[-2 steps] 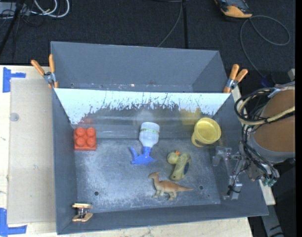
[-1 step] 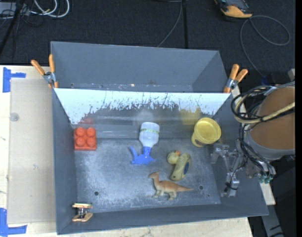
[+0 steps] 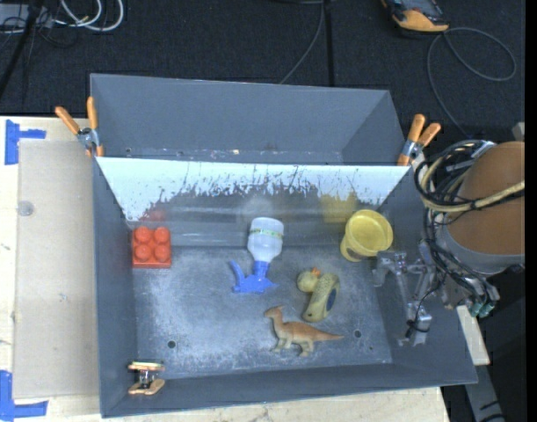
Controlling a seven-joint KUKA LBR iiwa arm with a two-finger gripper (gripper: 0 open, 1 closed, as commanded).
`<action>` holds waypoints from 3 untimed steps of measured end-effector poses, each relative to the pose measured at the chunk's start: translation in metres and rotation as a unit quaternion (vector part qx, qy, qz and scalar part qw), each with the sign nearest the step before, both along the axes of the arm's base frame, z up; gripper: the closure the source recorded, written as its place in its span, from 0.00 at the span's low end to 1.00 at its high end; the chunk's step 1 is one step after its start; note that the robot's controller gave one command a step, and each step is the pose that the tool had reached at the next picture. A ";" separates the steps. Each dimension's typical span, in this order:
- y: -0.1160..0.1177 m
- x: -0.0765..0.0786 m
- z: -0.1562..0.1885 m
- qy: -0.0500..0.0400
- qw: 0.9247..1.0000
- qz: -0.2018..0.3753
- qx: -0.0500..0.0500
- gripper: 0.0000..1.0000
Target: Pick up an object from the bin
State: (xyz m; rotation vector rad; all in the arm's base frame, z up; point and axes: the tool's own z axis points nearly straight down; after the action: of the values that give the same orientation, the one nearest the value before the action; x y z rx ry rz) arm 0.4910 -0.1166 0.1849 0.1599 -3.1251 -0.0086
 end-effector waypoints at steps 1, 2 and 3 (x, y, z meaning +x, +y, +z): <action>0.017 0.049 -0.087 -0.004 1.000 -0.027 -0.002 1.00; 0.017 0.050 -0.085 -0.005 1.000 -0.025 -0.003 0.00; 0.017 0.050 -0.085 -0.005 1.000 -0.025 -0.003 0.00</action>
Offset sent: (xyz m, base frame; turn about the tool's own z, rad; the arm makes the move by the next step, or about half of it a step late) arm 0.0000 0.0000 0.0000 0.0000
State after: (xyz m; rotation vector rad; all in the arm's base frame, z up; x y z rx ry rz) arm 0.5407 -0.0994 0.0995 0.0819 -3.1390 0.0005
